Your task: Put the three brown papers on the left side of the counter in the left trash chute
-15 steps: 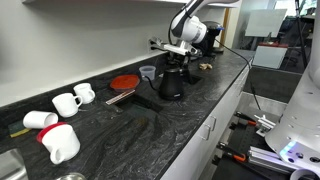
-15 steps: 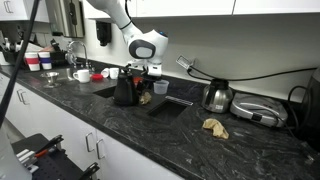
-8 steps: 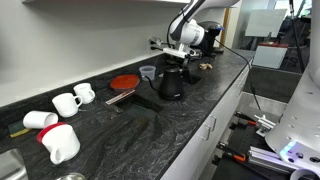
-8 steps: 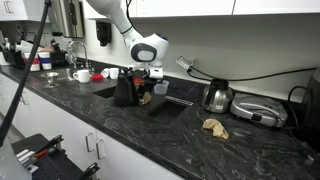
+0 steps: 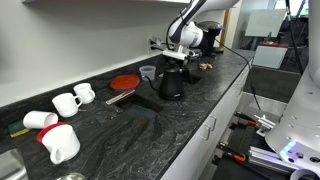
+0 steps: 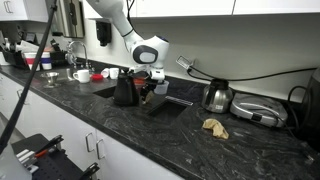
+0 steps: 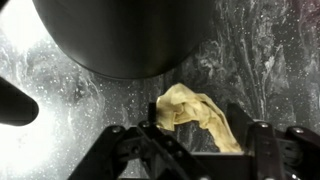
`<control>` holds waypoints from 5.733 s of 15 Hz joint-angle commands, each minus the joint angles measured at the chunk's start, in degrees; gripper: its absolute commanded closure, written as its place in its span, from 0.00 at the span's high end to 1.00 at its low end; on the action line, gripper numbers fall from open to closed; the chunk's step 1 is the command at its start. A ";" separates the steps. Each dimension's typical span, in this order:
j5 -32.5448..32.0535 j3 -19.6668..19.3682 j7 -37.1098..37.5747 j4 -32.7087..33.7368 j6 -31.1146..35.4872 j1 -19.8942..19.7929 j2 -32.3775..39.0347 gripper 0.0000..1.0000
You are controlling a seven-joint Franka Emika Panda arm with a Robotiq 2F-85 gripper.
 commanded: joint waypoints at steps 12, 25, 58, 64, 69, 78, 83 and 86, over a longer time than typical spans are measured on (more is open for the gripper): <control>-3.13 -2.61 1.39 -1.00 4.65 0.00 -3.24 0.01; -36.60 -6.07 18.70 -21.22 8.03 -1.48 -30.86 0.01; -25.87 28.76 7.95 -29.37 14.20 15.97 -41.02 0.02; -38.73 29.88 9.45 -21.38 16.54 12.95 -26.01 0.01; -46.90 27.82 9.20 -12.37 16.33 13.50 -12.74 0.01; -54.28 16.64 9.95 -3.10 13.38 22.45 -2.90 0.34; -56.84 10.44 14.55 -4.32 12.93 27.72 -5.12 0.70; -55.79 10.44 14.22 -4.07 14.81 27.33 -4.90 0.90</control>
